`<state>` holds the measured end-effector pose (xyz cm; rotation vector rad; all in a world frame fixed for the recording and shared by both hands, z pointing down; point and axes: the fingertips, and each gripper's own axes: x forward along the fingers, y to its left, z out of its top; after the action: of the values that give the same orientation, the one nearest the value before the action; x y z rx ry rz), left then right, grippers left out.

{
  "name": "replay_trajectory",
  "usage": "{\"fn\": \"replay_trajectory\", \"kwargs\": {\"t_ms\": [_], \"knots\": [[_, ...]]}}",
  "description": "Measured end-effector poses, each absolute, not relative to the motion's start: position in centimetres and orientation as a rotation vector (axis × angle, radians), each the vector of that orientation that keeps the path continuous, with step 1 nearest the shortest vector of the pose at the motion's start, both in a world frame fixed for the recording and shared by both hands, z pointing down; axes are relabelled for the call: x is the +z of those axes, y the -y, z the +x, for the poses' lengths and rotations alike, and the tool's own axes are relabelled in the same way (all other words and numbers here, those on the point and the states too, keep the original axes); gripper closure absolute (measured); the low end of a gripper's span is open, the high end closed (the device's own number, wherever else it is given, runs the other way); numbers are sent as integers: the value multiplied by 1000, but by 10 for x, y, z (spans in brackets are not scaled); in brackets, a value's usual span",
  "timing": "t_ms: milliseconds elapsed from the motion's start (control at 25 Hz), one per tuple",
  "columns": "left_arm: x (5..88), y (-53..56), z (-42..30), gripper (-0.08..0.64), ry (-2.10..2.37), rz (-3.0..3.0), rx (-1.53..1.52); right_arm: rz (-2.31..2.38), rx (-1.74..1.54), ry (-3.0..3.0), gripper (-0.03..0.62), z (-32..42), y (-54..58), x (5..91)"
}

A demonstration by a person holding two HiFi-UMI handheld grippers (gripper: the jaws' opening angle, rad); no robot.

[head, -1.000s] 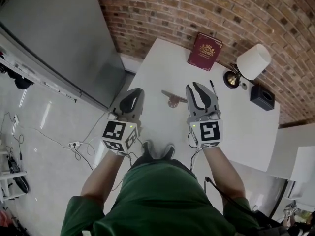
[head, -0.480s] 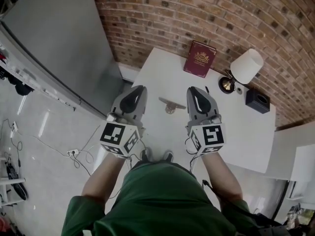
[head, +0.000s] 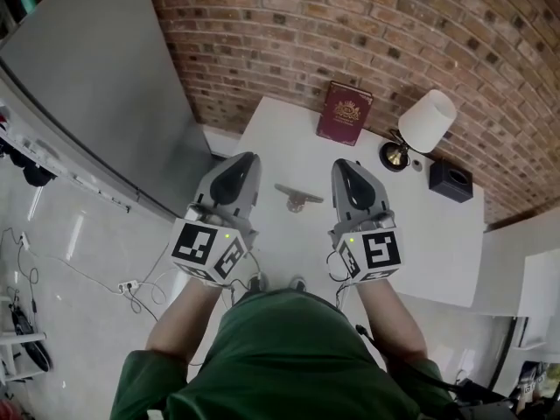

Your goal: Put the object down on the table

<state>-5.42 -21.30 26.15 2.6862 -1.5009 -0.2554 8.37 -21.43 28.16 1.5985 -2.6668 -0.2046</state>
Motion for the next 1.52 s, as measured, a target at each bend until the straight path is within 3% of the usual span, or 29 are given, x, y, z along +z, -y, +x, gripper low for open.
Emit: {"fn": "replay_trajectory", "kwargs": {"t_ms": [1520], "knots": [[286, 243, -55, 535, 1477, 2658, -199, 1584, -132, 2661, 588, 90, 241, 299]]}}
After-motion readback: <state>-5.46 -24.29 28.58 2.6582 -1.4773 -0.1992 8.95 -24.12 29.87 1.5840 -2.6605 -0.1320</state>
